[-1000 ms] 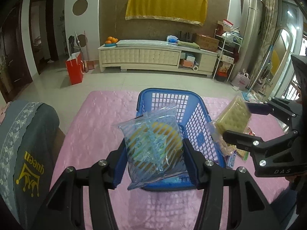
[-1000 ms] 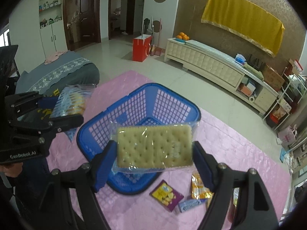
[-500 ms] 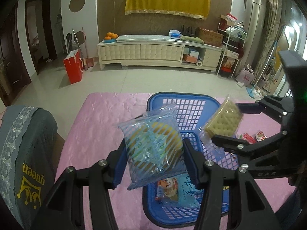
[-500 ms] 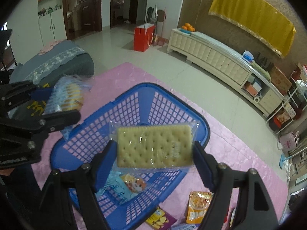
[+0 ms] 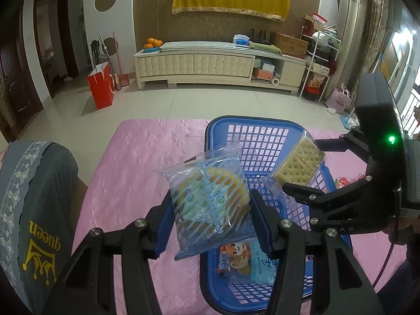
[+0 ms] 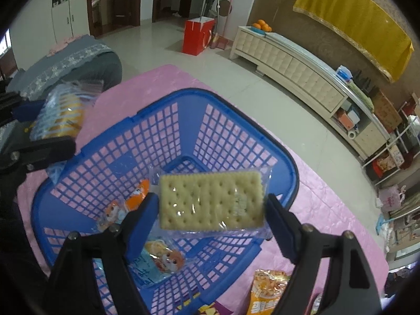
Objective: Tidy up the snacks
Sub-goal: 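Carry both packets over the basket and open both grippers to drop them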
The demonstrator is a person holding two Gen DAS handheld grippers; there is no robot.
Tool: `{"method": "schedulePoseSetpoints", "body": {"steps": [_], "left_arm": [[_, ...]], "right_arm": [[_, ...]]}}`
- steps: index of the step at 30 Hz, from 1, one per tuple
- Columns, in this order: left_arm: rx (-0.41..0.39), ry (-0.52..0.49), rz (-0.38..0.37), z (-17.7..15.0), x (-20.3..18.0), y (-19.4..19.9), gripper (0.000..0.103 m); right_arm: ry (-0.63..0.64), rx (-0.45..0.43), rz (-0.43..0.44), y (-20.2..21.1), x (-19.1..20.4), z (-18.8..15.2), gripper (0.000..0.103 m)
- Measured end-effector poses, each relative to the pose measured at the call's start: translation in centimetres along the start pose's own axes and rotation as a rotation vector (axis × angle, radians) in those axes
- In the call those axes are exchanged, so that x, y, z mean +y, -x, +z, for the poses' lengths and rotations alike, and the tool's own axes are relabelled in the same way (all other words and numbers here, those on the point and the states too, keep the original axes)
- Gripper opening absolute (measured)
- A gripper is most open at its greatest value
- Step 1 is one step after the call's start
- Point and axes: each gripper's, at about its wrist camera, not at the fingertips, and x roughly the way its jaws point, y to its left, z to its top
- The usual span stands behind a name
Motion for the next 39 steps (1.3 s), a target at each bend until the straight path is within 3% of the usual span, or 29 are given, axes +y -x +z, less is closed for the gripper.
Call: {"method": "schedulePoseSetpoints", "body": {"steps": [4,9,21,31,37,39], "left_arm": [[0.007,-0.008,-0.005,-0.2,-0.3,0.1,0.052],[0.007,-0.018,-0.013,-0.2,-0.8,0.4,0.052],[0.024,-0.083,-0.077,0.3,-4.5,0.1,0.052],[0.094,-0.109,-0.125,0.7,-7.5,-2.7,0.052],[0.109,-0.129,-0.114,1.4,-8.4,-4.8,0.052],[0.108,-0.131,-0.110,1.7,-8.6,-5.4,0.057]], "right_arm": [[-0.030,0.004,-0.045,-0.1,-1.2,-0.3,0.096],[-0.110,0.015,-0.016,0.9,-2.7,-1.4,0.096],[-0.248,-0.066,0.022,4.9,-3.8,-5.0,0.096],[-0.341,-0.093,0.023,5.2,-5.9,-7.2,0.096],[-0.391,-0.084,-0.027,5.0,-7.3,-8.4,0.096],[-0.409,-0.085,-0.037,5.0,-7.7,-8.8,0.096]]}}
